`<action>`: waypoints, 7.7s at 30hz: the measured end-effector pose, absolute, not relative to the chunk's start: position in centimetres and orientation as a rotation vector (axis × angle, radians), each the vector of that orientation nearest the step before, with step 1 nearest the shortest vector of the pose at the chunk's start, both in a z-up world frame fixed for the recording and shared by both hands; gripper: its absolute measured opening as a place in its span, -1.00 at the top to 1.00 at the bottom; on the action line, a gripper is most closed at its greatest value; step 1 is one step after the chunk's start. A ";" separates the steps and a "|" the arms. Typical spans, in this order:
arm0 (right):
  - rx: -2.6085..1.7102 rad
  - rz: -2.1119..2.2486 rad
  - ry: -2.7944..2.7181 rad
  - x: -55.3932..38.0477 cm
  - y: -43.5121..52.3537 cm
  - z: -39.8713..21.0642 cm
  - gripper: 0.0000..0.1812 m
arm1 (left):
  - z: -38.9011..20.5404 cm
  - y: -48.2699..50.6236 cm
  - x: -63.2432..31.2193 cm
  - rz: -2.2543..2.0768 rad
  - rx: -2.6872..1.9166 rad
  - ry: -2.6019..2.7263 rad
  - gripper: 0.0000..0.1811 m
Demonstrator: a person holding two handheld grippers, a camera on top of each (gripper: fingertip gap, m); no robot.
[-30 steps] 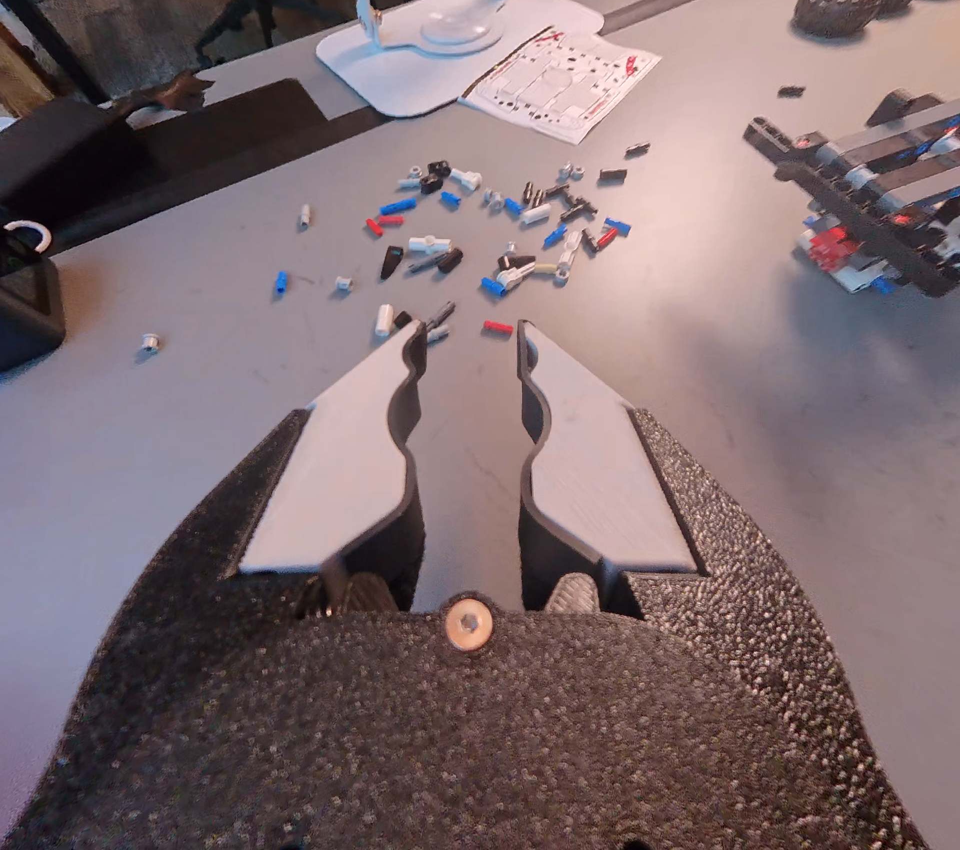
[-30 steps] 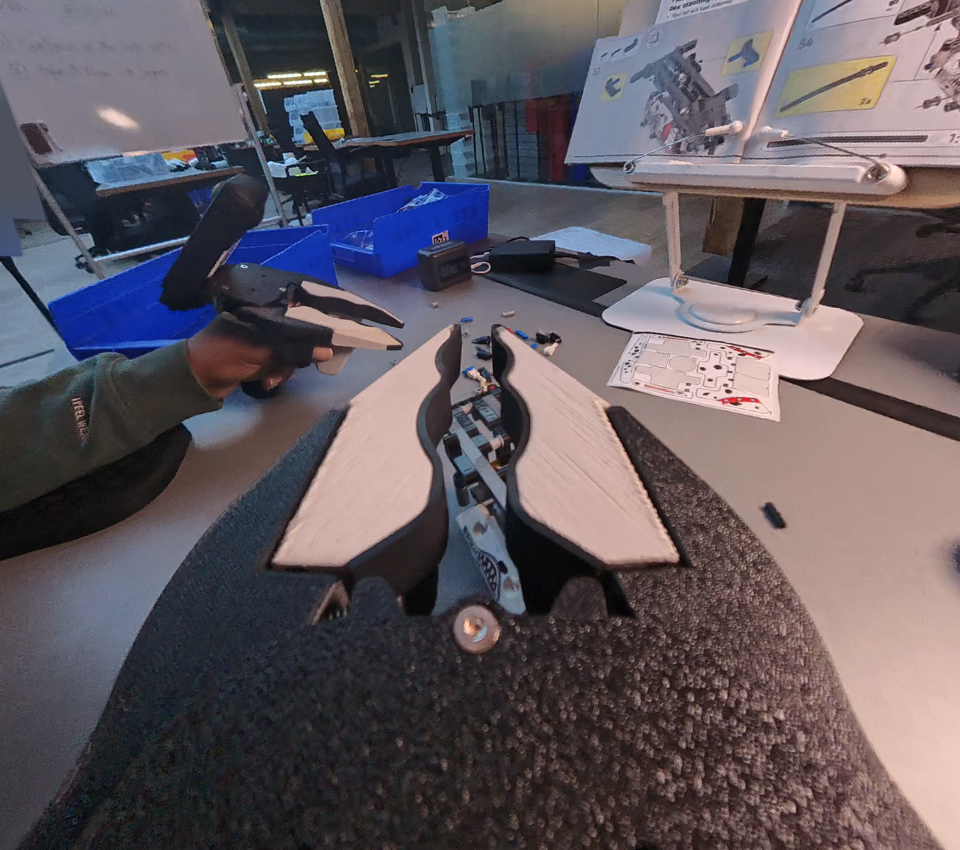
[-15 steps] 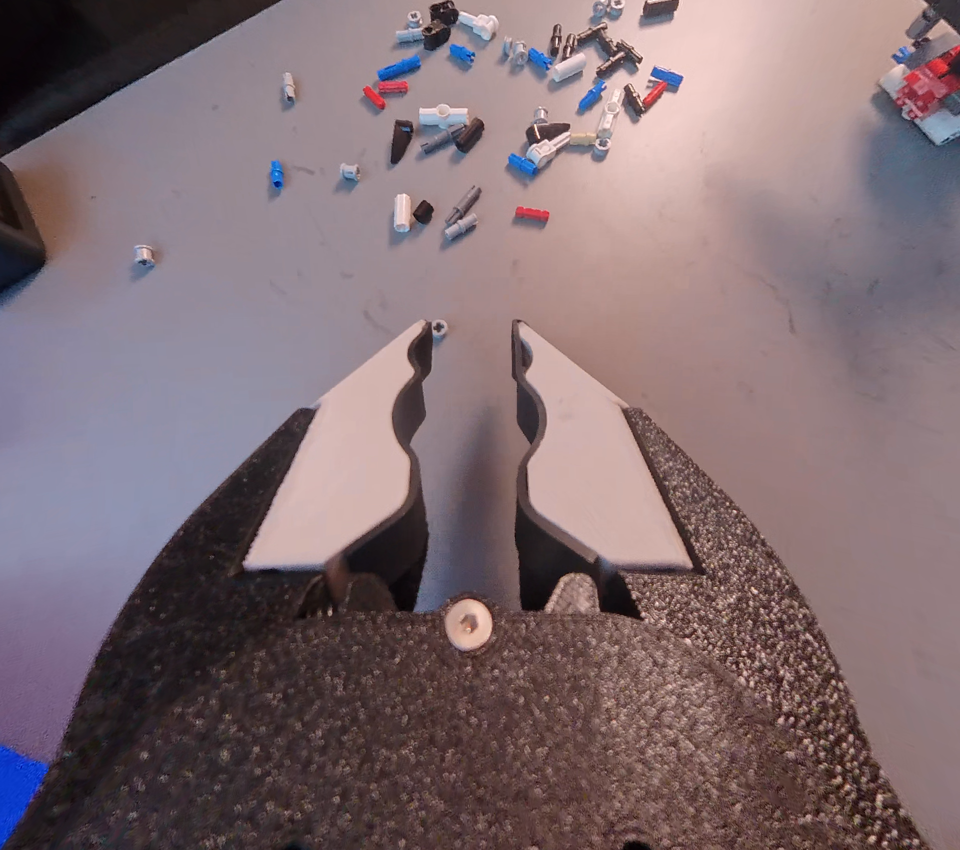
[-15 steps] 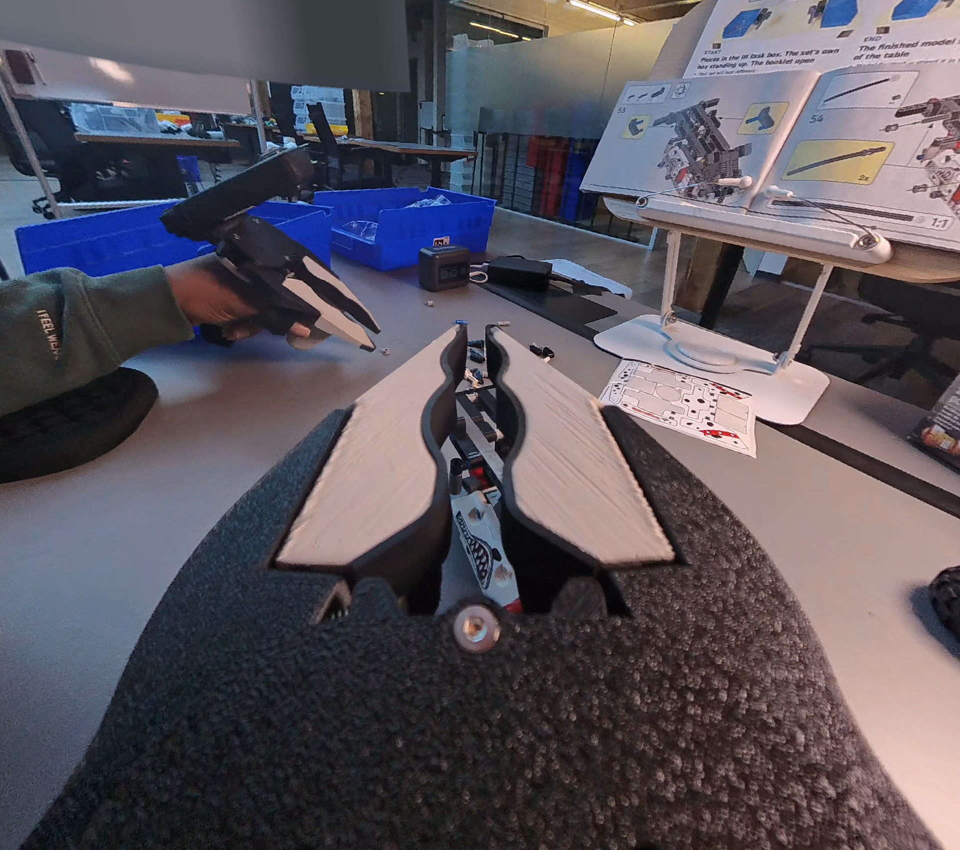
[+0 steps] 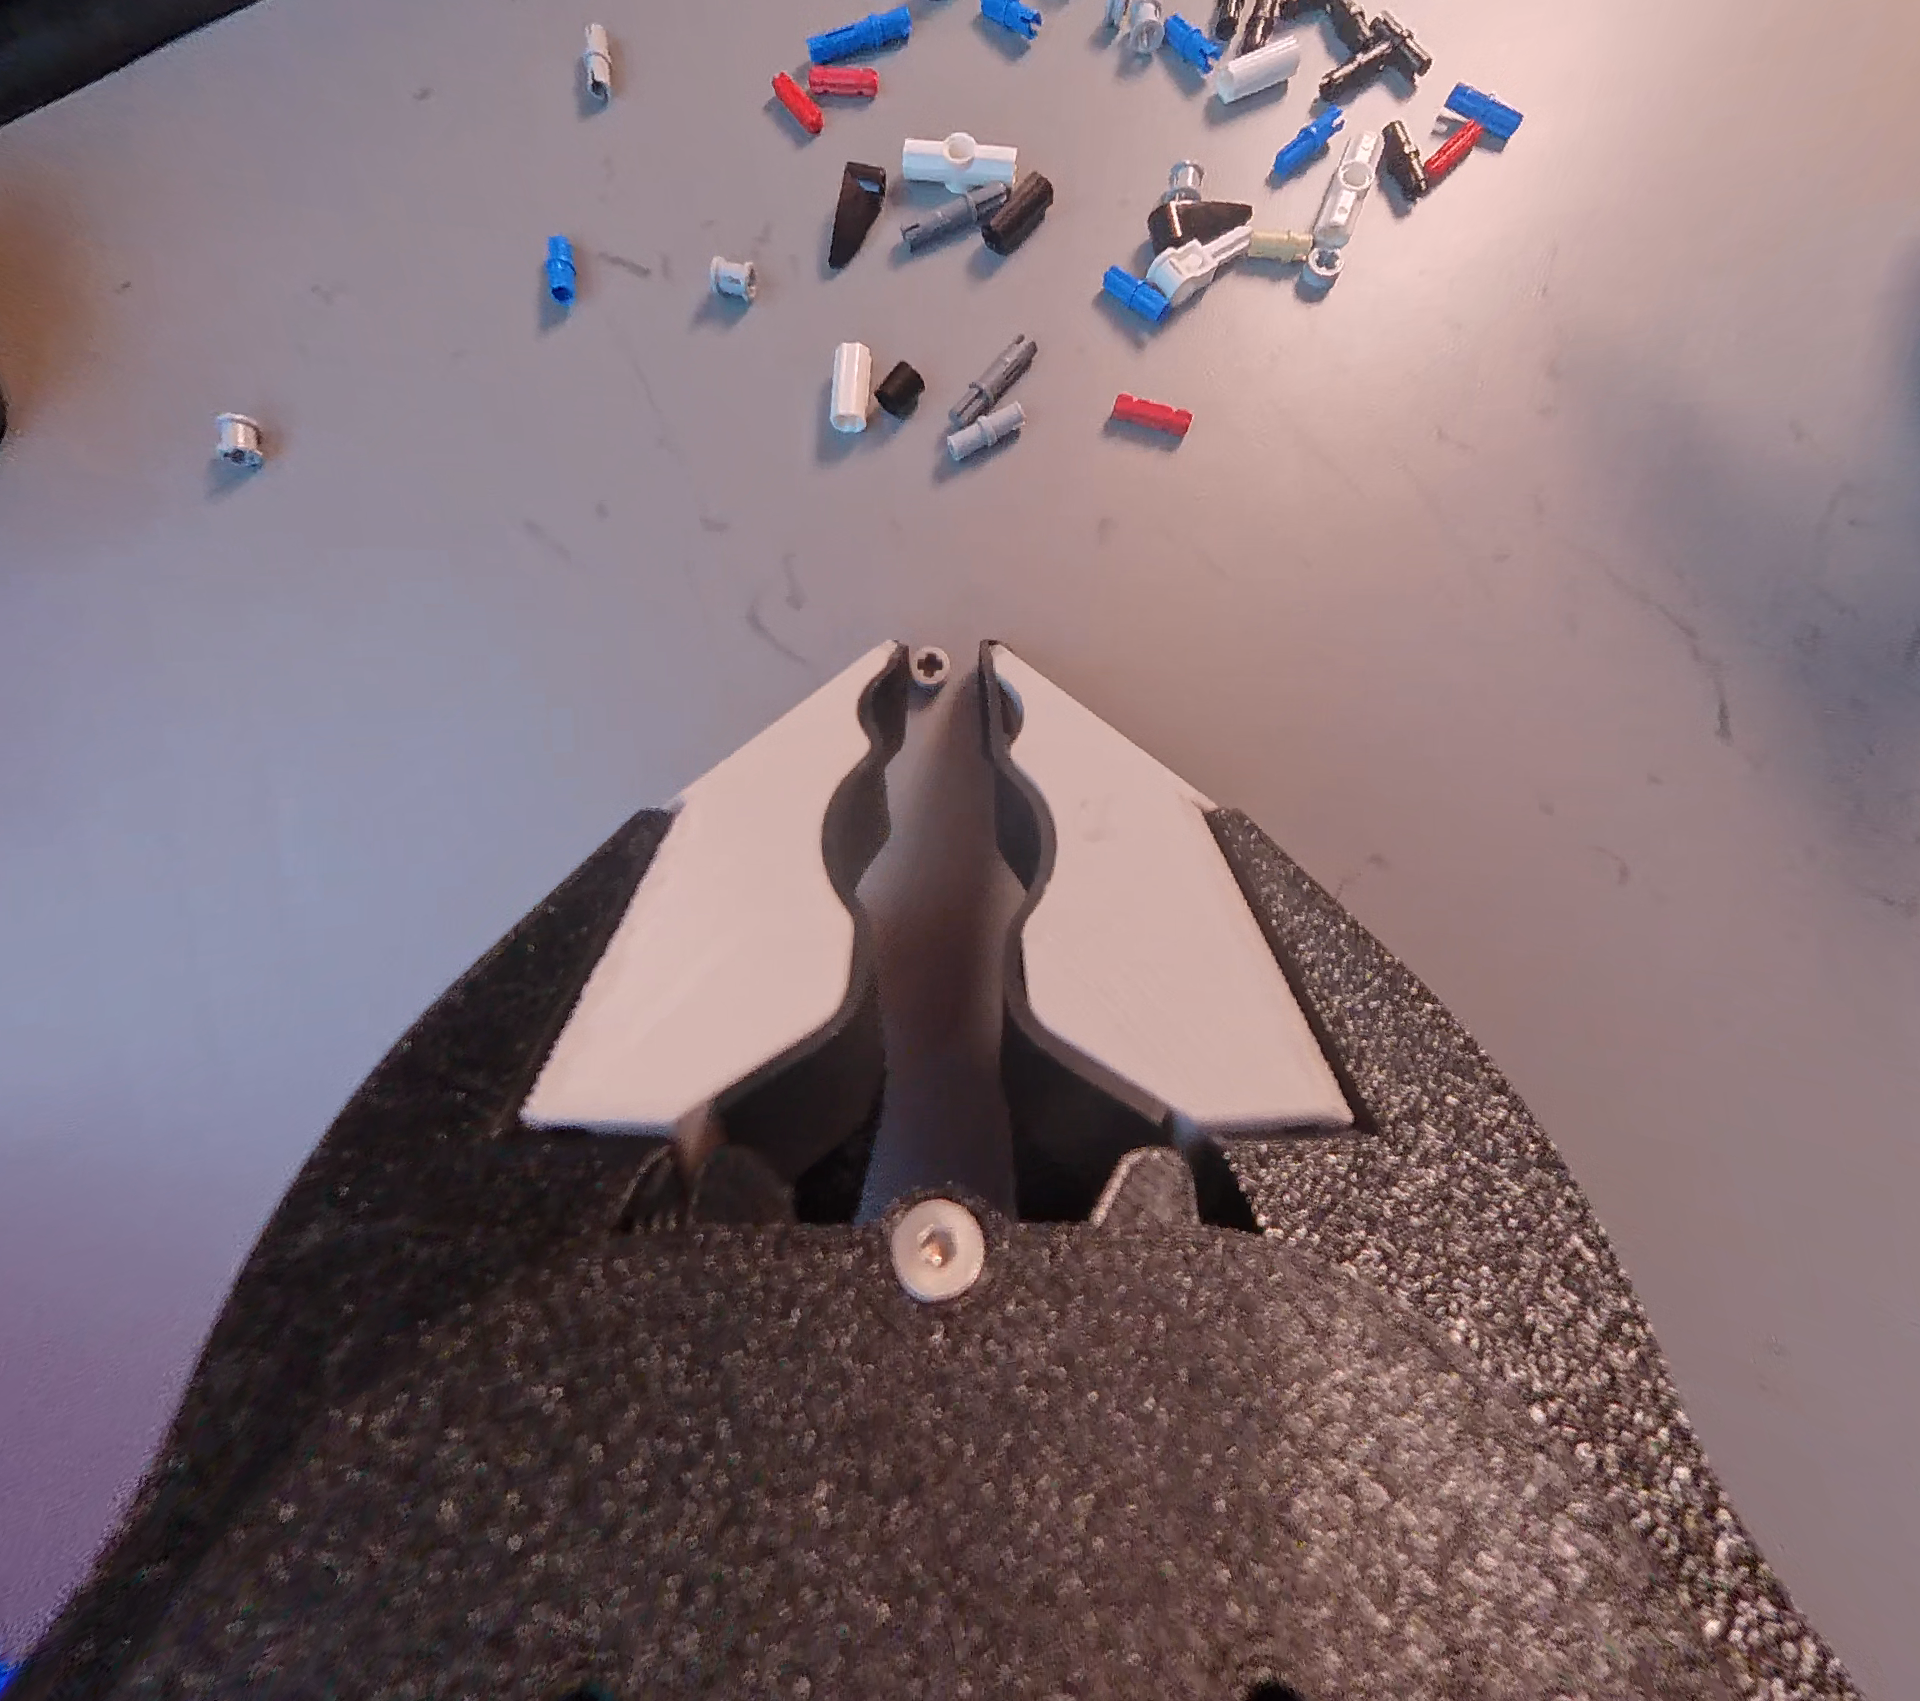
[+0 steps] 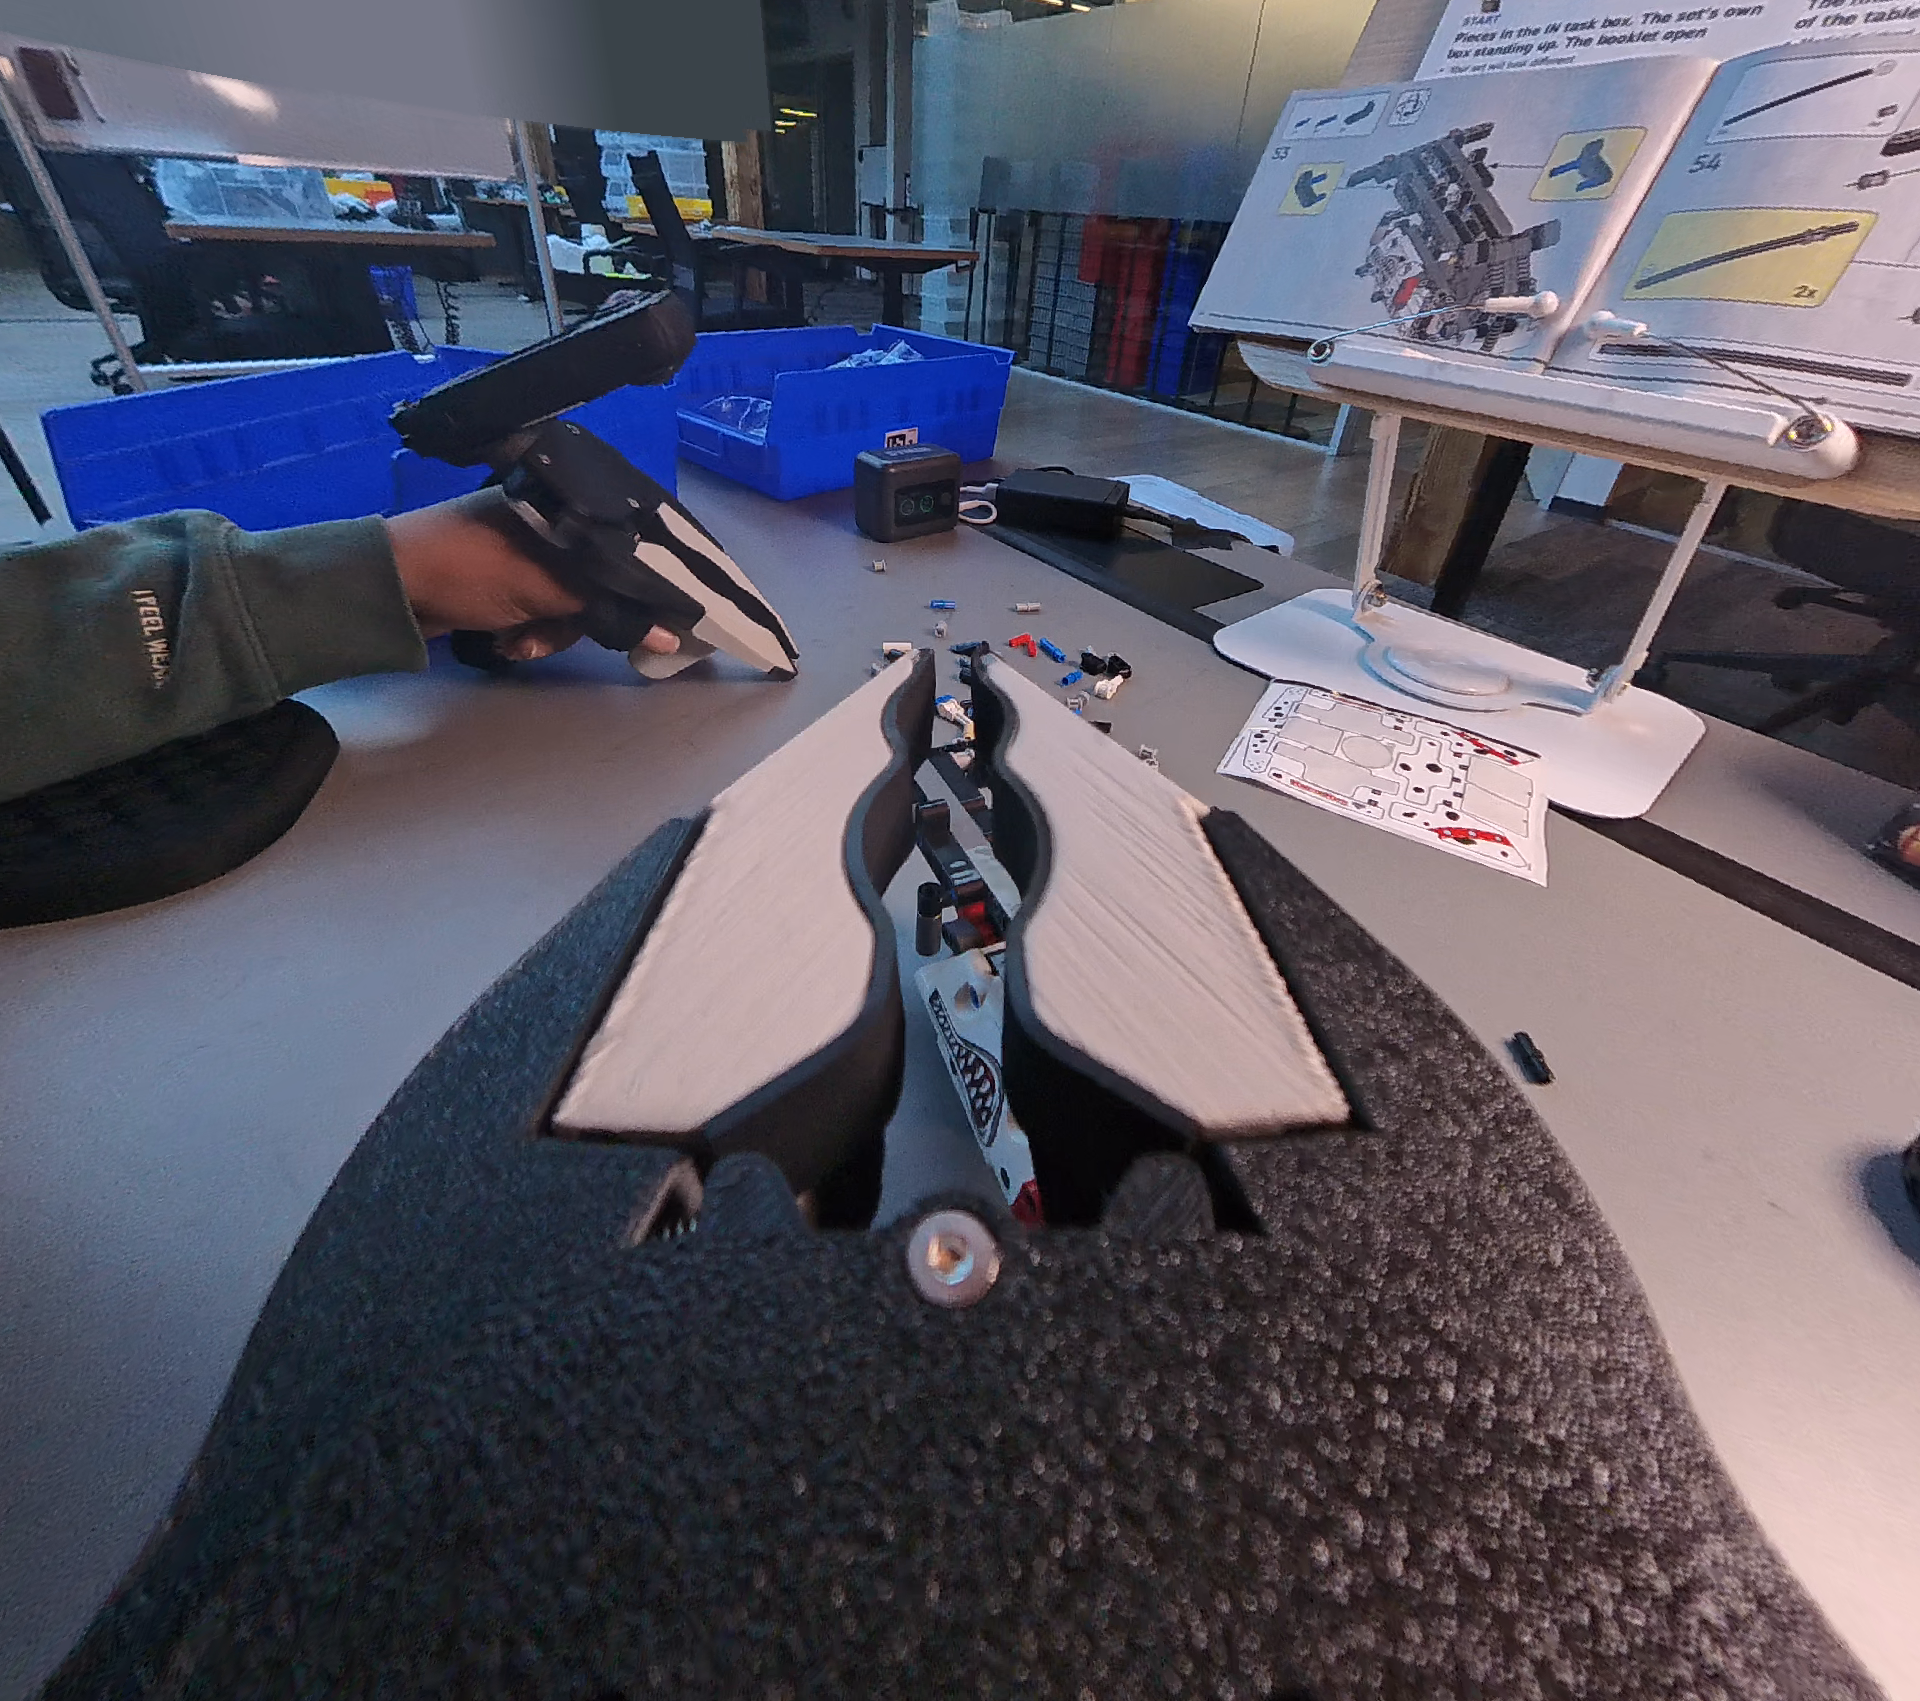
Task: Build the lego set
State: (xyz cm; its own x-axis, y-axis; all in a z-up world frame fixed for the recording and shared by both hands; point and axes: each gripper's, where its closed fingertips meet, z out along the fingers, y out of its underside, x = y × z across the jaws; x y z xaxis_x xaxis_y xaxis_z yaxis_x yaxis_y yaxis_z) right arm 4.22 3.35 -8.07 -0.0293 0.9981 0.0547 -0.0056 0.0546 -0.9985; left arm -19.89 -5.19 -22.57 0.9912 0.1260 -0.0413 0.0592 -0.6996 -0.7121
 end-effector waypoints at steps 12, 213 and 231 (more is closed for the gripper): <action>-1.154 1.187 -1.277 4.2 3.1 -8.5 0.94 | -22.6 -5.1 -19.6 0.084 -2.342 -0.114 0.92; -1.378 0.928 -1.244 6.5 9.4 -11.2 0.62 | -21.5 1.8 -25.2 0.075 -2.260 -0.188 0.79; -1.378 0.919 -1.231 6.8 9.8 -11.0 0.62 | -17.7 -1.2 -11.9 -0.176 -2.150 0.439 0.92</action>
